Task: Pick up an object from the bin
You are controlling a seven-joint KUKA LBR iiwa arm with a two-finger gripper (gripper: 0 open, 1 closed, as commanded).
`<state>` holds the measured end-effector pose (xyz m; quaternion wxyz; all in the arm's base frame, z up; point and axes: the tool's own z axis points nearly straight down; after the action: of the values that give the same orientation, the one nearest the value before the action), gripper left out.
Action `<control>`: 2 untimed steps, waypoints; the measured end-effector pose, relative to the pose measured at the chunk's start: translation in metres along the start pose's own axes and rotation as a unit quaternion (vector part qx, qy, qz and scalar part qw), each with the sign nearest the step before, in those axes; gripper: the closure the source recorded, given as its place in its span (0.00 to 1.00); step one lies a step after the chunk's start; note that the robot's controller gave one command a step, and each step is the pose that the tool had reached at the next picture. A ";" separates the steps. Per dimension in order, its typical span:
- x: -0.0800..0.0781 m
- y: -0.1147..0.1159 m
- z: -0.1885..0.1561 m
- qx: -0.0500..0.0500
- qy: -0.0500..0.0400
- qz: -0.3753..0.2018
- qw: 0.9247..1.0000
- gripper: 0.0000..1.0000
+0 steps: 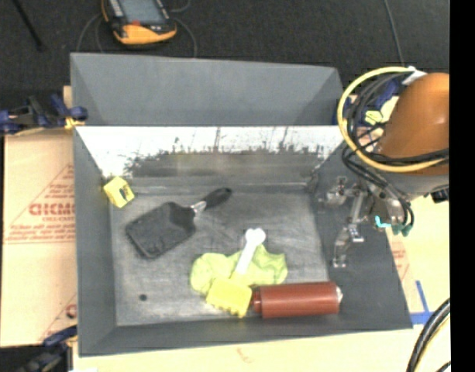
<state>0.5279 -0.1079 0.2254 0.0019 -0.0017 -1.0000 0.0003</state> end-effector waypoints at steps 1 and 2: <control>-0.002 0.000 -0.004 0.001 -0.004 -0.001 1.000 0.00; -0.003 0.009 0.037 0.002 -0.008 -0.007 1.000 0.00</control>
Offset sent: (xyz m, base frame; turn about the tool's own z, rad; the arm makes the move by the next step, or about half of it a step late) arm 0.0002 0.0326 -0.1423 -0.0425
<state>0.5311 -0.0993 0.1881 -0.0063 0.0053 -1.0000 0.0018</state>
